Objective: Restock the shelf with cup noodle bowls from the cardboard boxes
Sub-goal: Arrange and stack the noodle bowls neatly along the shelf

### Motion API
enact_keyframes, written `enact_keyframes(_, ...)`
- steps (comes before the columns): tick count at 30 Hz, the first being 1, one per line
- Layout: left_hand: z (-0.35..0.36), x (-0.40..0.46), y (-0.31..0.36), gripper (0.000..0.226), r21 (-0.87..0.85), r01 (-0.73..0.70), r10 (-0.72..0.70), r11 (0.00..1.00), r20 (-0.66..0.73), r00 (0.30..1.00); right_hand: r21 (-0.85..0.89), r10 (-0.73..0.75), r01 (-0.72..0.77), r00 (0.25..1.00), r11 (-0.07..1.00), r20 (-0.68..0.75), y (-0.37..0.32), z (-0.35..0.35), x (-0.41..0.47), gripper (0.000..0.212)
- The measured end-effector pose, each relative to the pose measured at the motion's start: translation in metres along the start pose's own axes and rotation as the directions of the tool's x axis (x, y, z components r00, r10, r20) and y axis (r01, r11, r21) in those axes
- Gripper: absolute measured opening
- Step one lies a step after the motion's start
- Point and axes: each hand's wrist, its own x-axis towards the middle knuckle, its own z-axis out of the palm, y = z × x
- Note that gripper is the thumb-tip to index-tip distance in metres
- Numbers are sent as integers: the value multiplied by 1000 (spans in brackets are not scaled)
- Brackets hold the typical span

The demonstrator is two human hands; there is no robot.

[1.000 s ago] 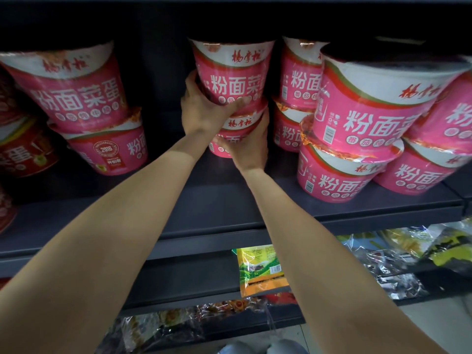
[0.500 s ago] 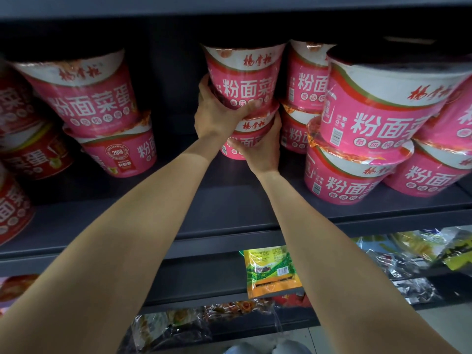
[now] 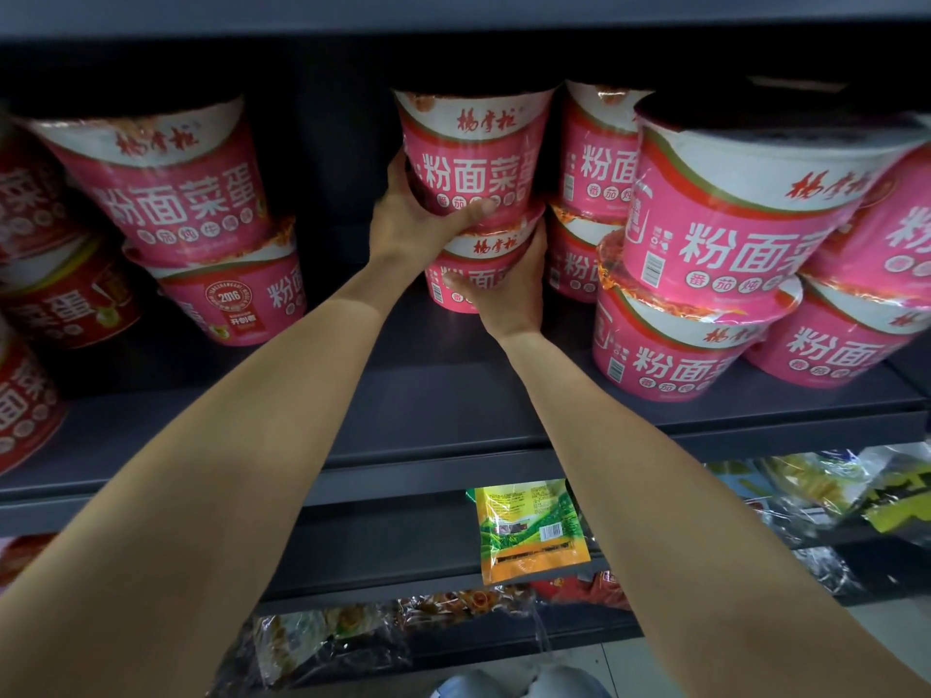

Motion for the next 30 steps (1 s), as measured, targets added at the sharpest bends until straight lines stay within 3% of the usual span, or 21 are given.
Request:
enact_keyframes(10, -4, 6, -5, 105, -37, -2, 3, 999, 44, 999, -138, 34, -47, 995, 989, -94, -7, 8, -10, 125)
enact_keyframes(30, -3, 5, -5, 109, -50, 24, -19, 998, 98, 995, -159, 69, -93, 986, 983, -149, -14, 15, -15, 128)
